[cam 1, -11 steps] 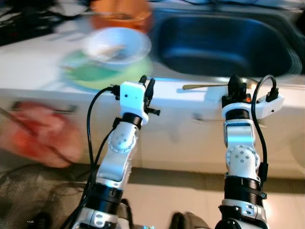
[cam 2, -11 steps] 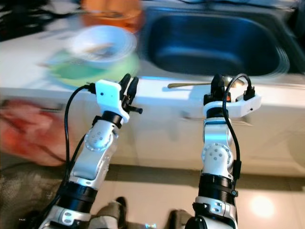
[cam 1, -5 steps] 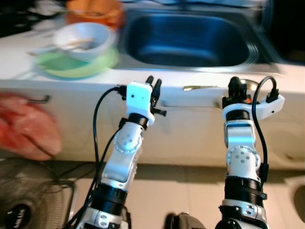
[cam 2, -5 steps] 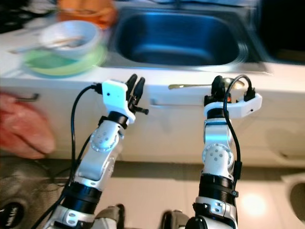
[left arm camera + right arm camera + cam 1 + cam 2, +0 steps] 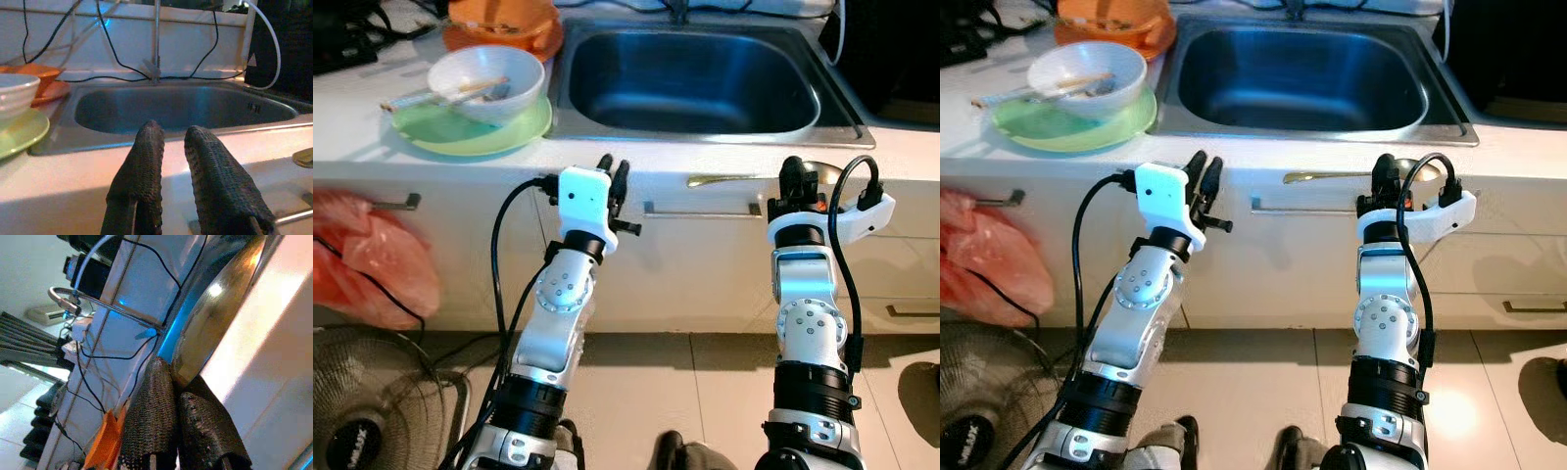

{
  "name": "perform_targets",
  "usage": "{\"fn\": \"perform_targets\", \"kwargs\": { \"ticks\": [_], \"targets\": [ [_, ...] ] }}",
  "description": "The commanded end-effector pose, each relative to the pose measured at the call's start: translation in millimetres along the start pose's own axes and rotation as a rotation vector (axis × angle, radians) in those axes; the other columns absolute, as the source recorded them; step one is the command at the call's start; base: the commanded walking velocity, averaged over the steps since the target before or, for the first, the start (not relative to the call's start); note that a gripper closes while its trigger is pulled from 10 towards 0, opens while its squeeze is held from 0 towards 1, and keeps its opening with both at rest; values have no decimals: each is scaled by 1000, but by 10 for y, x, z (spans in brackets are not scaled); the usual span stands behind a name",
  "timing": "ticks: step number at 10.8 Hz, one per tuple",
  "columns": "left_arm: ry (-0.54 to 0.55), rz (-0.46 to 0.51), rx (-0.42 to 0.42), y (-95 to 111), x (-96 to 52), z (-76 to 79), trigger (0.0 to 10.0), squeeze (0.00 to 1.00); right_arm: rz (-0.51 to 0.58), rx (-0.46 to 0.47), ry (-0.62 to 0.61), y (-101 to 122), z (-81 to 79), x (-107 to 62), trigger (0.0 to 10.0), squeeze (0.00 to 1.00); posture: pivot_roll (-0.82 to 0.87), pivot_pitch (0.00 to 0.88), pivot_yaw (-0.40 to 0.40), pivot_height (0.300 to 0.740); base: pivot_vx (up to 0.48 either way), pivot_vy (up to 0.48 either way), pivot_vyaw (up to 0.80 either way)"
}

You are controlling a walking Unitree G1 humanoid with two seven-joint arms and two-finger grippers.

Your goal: Kitchen organization

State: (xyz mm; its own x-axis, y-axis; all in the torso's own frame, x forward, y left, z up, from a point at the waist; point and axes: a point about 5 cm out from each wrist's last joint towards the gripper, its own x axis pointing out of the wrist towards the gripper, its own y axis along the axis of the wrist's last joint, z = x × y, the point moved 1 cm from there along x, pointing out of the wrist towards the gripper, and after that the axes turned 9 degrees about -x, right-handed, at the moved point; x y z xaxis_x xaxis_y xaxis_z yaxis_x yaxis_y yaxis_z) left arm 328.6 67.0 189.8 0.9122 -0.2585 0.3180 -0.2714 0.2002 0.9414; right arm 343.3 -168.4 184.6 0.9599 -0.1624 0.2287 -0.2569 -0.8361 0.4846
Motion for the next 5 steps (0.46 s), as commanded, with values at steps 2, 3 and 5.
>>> {"fn": "perform_targets", "kwargs": {
  "ticks": [2, 3, 5],
  "targets": [
    [0, -1, 7, -3, -3, 18, 10000, 0, 11, 8, 12, 12, -47, 4, 10000, 0, 127, 176, -31, 740, 279, 0, 0],
    [0, -2, 8, -4, -1, 15, 10000, 0, 11, 9, 13, 10, -49, 5, 10000, 0, 126, 177, -30, 740, 285, 0, 0],
    [0, -2, 11, -3, 0, 13, 10000, 0, 10, 15, 18, 4, -55, 4, 10000, 0, 127, 175, -29, 740, 285, 0, 0]
  ]
}}
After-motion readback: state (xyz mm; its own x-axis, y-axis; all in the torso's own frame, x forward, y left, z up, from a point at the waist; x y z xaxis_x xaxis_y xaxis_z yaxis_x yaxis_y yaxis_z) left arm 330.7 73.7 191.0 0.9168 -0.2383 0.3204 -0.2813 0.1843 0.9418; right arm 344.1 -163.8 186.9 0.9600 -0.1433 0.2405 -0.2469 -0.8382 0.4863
